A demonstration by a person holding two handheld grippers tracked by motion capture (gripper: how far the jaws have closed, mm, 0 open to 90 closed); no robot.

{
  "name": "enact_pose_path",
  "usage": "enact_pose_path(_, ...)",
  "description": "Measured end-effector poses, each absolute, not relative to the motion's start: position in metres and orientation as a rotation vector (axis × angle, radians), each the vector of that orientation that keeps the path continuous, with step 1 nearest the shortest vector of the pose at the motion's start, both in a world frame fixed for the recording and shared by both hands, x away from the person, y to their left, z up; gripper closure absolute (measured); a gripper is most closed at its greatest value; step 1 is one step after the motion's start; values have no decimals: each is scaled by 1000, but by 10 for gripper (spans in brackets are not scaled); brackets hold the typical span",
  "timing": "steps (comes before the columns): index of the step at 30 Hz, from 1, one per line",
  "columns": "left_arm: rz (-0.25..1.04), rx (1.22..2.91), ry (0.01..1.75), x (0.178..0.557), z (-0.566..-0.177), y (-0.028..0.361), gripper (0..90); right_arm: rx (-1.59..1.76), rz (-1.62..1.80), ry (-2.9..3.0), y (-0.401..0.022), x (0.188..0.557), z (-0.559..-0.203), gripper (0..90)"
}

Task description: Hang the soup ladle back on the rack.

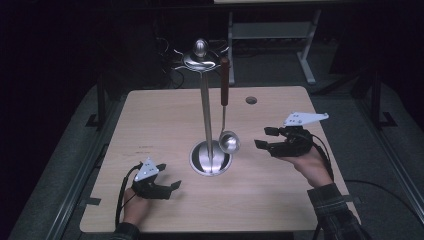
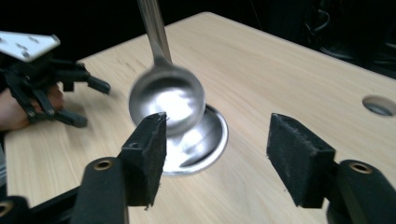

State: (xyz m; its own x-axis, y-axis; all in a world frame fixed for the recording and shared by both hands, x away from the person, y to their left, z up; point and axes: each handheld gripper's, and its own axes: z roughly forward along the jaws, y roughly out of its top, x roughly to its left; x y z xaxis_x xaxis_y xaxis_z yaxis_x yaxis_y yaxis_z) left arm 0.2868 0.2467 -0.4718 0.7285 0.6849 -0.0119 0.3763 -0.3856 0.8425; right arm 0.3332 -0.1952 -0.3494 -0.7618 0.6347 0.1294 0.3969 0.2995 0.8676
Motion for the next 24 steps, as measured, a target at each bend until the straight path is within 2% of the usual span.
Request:
enact_pose_path(9,427,2017,806,286,-472,246,142,976,1383,2317,-201,326,-370,341)
enact_pose_path(24,426,2015,807,286,-472,247,142,1108,1248,2291,-221,307,-427,243)
